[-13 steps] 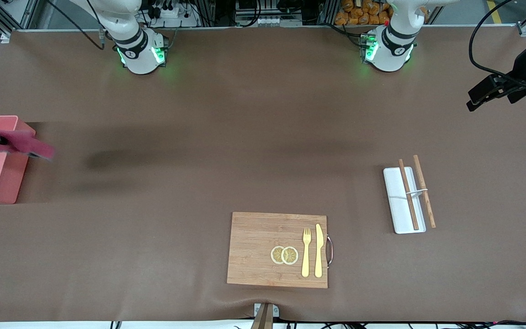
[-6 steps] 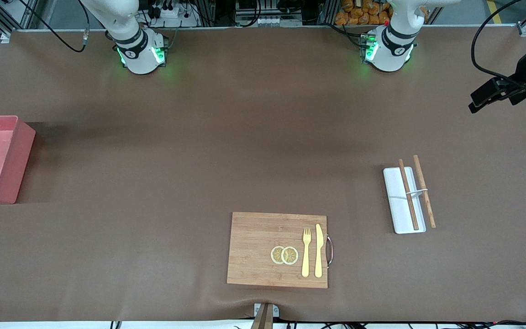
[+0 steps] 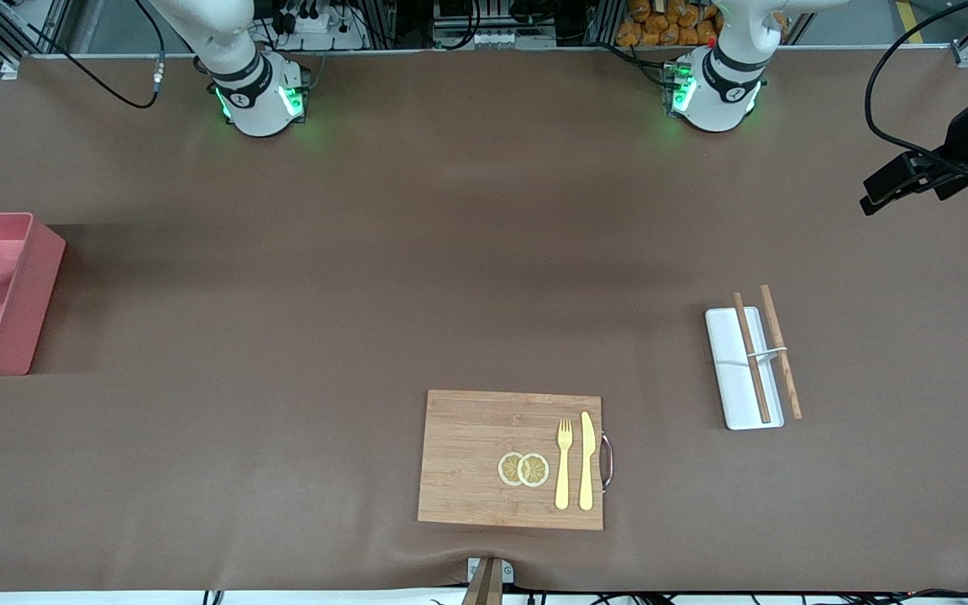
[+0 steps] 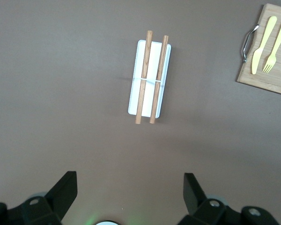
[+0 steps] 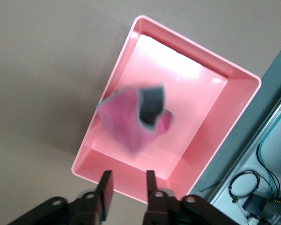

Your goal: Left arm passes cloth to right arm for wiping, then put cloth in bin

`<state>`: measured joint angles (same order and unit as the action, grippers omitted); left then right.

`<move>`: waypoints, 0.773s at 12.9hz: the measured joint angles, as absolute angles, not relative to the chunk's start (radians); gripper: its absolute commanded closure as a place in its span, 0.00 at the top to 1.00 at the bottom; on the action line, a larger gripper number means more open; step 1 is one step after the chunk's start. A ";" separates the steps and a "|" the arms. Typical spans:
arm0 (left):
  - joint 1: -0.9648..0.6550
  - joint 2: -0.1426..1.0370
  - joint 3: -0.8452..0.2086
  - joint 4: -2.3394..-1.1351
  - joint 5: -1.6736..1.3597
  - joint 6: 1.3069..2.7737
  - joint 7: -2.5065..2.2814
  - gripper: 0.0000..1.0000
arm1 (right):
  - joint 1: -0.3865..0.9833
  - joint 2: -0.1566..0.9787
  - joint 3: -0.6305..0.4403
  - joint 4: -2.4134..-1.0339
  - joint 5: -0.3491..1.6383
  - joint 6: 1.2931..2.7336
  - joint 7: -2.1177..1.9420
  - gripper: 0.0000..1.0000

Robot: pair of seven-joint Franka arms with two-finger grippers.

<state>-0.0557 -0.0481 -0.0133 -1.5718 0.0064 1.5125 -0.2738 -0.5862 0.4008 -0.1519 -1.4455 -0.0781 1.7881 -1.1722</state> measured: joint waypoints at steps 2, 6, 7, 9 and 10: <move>-0.056 -0.048 -0.012 -1.567 0.006 1.514 -0.273 1.00 | -0.561 0.387 -0.127 -1.422 -0.048 1.741 -1.168 1.00; -0.055 -0.045 -0.009 -1.564 0.006 1.514 -0.272 1.00 | -0.306 0.322 -0.105 -1.409 -0.014 1.567 -0.840 1.00; -0.055 -0.045 -0.009 -1.564 0.006 1.514 -0.271 1.00 | -0.228 0.306 -0.104 -1.409 -0.015 1.543 -0.736 1.00; -0.054 -0.043 -0.008 -1.564 0.006 1.512 -0.270 1.00 | -0.113 0.272 -0.103 -1.409 -0.016 1.490 -0.567 1.00; -0.054 -0.043 -0.008 -1.564 0.006 1.509 -0.263 1.00 | -0.080 0.253 -0.104 -1.409 -0.016 1.464 -0.503 1.00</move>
